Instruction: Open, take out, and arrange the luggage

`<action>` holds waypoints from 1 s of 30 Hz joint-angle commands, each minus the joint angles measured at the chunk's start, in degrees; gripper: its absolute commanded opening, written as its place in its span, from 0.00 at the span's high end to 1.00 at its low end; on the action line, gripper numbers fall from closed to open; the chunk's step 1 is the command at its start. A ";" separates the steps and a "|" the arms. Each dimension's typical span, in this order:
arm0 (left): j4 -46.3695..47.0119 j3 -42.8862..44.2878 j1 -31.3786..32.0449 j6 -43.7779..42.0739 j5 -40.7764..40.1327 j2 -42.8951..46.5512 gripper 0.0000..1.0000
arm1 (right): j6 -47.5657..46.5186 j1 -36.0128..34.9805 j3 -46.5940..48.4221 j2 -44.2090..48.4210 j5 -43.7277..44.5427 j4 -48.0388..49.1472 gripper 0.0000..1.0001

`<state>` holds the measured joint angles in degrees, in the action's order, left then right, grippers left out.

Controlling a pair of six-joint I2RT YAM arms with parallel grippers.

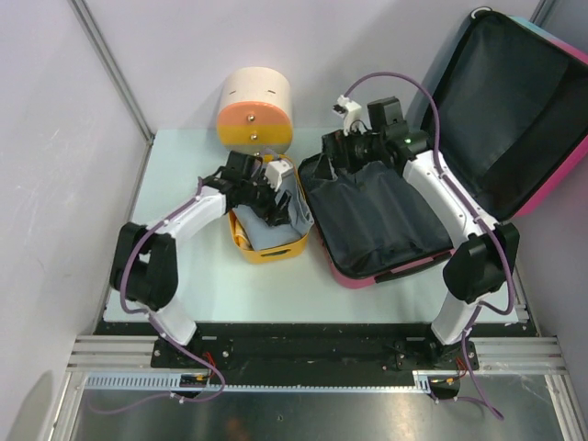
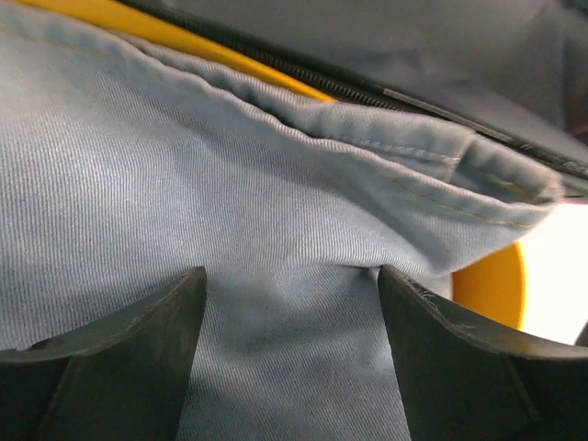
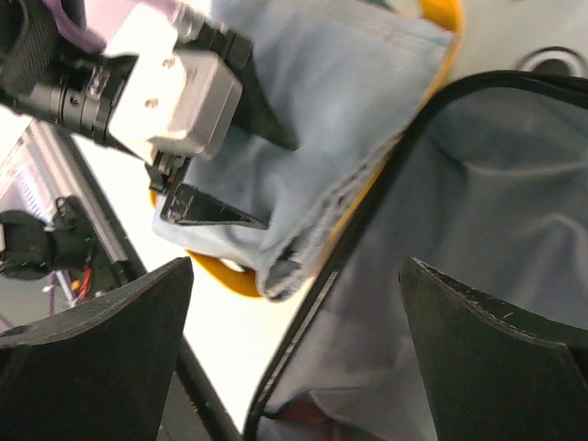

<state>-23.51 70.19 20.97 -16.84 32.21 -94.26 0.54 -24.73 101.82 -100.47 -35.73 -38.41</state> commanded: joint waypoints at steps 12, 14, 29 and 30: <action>-13.40 -6.12 -3.91 -24.90 -9.53 -4.00 0.17 | -3.52 4.52 -3.21 1.06 4.17 1.15 0.01; -16.12 -5.51 -7.94 -28.31 -9.35 -4.44 0.18 | -3.52 4.52 -3.03 0.89 4.26 1.32 0.01; -23.95 7.84 -33.17 -54.76 -12.27 -12.44 0.19 | -3.70 4.60 -1.63 -0.35 4.61 0.97 0.01; -23.95 8.90 -34.06 -55.66 -10.43 -12.88 0.19 | -3.53 4.60 -1.63 -0.43 4.44 0.89 0.01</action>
<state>-42.54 77.19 -7.07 -60.12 29.41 -103.31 -2.42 -20.08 98.35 -100.77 -31.64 -38.30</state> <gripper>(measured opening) 0.810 0.984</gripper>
